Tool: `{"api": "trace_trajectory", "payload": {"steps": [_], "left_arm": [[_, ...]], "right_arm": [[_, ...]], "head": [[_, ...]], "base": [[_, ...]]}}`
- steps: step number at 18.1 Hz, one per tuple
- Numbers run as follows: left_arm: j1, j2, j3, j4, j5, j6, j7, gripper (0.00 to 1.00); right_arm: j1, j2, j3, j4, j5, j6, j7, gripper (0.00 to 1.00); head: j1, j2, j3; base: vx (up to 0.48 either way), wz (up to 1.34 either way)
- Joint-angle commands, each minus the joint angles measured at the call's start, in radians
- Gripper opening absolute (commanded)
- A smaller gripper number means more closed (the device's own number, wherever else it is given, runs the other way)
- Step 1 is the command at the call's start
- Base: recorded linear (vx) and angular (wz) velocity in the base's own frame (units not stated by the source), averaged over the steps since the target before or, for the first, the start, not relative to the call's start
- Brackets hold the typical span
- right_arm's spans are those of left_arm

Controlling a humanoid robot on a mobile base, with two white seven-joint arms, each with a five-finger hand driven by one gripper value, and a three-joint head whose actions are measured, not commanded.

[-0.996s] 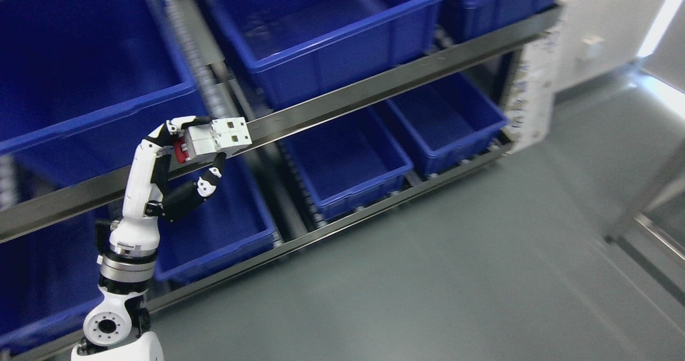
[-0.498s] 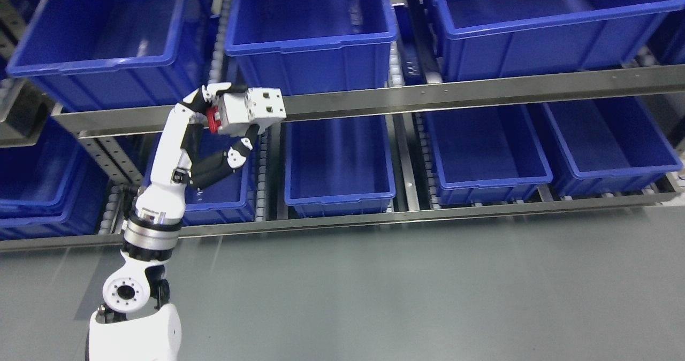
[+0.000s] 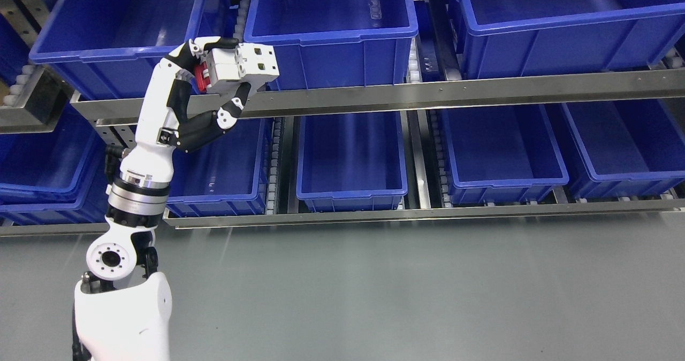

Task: Place circuit breaker on shelf
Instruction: 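Carry the held breaker toward the shelf of blue bins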

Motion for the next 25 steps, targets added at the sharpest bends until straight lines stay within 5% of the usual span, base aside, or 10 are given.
{"api": "trace_trajectory", "payload": {"steps": [1, 12, 25], "left_arm": [[-0.094, 0.025, 0.015, -0.002, -0.001, 0.056, -0.001, 0.1], [-0.199, 0.025, -0.039, 0.082, -0.044, 0.151, 0.0, 0.11], [-0.179, -0.013, -0.071, 0.087, -0.044, 0.127, -0.001, 0.1]], "right_arm": [[0.017, -0.017, 0.0, 0.0, 0.001, -0.013, 0.0, 1.0], [0.017, -0.017, 0.0, 0.0, 0.001, -0.013, 0.0, 1.0], [0.017, -0.017, 0.0, 0.0, 0.001, -0.013, 0.0, 1.0]], "head": [[0.0, 0.0, 0.0], [0.0, 0.0, 0.0], [0.0, 0.0, 0.0]], "base": [[0.031, -0.03], [0.056, 0.03], [0.062, 0.03]]}}
